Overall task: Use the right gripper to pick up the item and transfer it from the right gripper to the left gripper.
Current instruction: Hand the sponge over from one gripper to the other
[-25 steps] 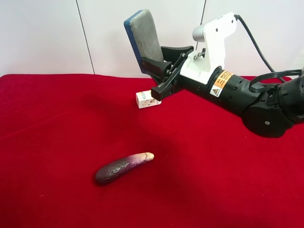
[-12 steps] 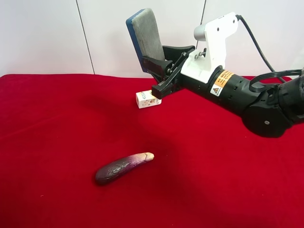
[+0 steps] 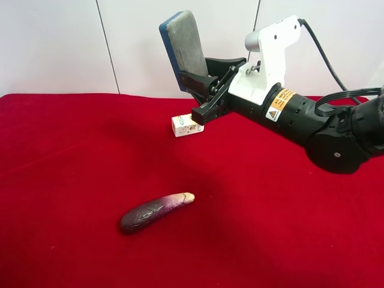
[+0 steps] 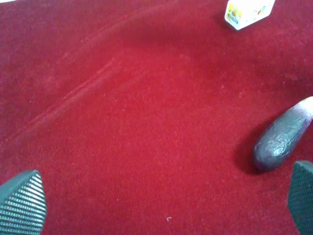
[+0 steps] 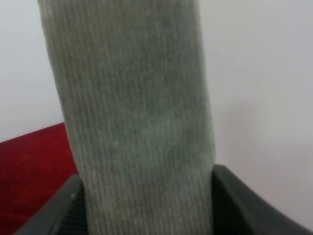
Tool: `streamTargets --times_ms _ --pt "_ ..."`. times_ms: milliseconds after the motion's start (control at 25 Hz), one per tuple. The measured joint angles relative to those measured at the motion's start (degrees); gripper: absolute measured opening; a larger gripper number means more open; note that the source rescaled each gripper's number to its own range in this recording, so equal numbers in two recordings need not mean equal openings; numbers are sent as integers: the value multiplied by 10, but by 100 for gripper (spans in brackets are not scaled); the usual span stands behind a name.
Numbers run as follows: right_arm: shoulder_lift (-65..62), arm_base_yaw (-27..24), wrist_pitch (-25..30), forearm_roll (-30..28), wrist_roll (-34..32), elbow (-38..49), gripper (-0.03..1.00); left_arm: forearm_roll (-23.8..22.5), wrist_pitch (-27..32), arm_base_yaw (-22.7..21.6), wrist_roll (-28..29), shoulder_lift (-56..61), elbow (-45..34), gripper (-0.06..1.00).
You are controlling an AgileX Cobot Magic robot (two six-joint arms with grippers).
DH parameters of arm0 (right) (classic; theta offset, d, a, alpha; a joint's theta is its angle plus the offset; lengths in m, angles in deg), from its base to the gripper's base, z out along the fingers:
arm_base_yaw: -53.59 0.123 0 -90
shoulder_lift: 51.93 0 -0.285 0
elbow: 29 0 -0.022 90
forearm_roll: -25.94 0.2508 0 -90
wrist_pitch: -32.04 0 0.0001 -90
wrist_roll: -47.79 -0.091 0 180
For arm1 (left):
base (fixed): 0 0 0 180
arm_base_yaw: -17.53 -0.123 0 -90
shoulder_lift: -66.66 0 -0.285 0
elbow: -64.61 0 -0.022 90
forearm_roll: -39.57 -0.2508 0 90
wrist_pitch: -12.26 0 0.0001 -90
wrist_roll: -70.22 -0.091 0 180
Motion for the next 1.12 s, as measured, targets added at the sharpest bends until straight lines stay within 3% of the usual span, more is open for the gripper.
streamTargets --times_ms 280,400,640,840,960,1120 --pt "0 0 0 0 0 0 6 9 -5 0 13 0 0 100" --pt "0 0 0 0 0 0 6 53 -36 0 20 -16 2 100" --pt "0 0 0 0 0 0 6 167 -166 0 14 -116 6 100" --pt "0 0 0 0 0 0 6 281 -284 0 -78 -229 6 100" --pt "0 0 0 0 0 0 6 339 -320 0 -147 -293 13 100" --pt "0 0 0 0 0 0 6 355 -331 0 -192 -374 60 100"
